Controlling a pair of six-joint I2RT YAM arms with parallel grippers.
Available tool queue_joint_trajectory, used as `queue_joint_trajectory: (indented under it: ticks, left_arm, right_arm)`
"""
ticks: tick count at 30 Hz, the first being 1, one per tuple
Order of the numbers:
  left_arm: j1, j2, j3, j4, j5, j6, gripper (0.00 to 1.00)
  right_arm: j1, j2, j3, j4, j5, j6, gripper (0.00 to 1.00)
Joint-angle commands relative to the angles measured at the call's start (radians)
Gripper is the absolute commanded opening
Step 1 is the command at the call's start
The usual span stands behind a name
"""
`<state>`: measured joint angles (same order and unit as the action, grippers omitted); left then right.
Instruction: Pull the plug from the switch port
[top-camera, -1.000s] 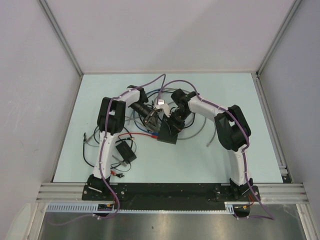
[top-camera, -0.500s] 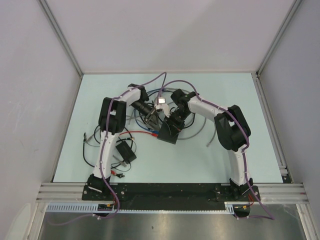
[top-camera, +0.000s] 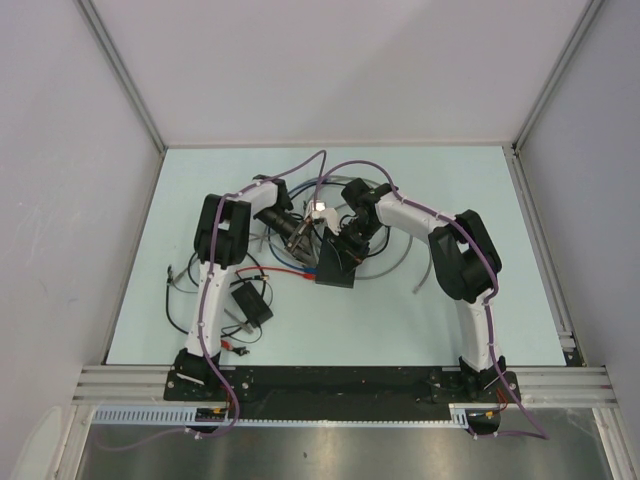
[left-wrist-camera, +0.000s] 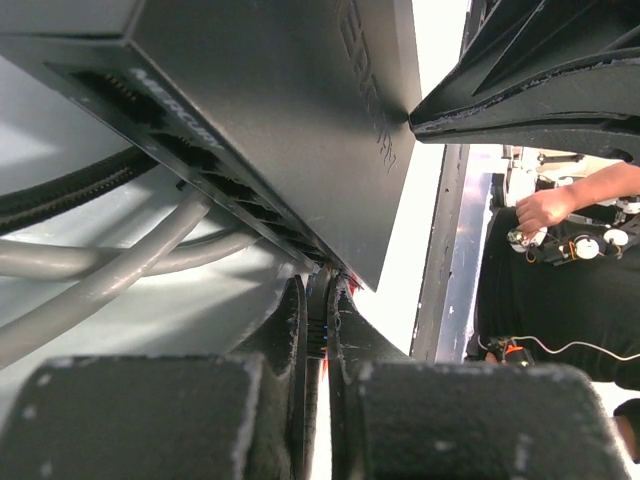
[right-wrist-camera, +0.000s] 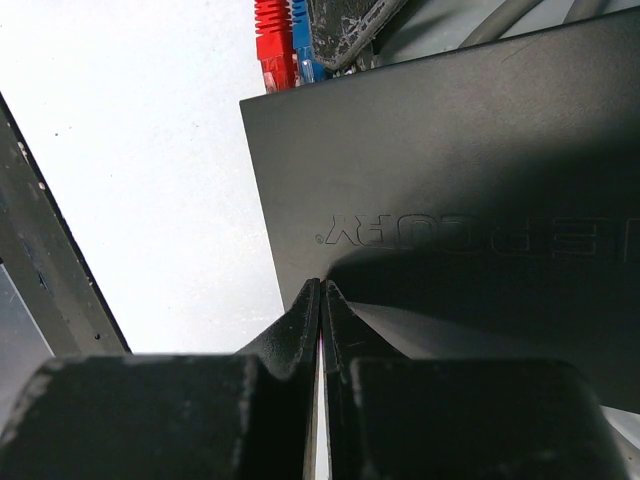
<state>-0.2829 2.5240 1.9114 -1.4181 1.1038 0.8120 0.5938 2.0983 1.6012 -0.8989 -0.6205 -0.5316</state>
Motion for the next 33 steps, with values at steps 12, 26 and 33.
queue_joint_trajectory:
  ticks: [12,26,33]
  left_arm:
    - [0.039,-0.057,0.047,0.077,-0.157,-0.023,0.00]
    - [0.047,-0.054,-0.064,0.057,-0.211,0.072,0.00]
    - [0.047,-0.073,-0.060,0.106,-0.335,0.003,0.00]
  right_arm:
    - [-0.006,0.077,-0.014,0.035,0.110,-0.028,0.04]
    - [-0.011,0.085,-0.009,0.038,0.114,-0.024,0.04]
    - [-0.011,0.101,0.009,0.034,0.107,-0.024,0.04]
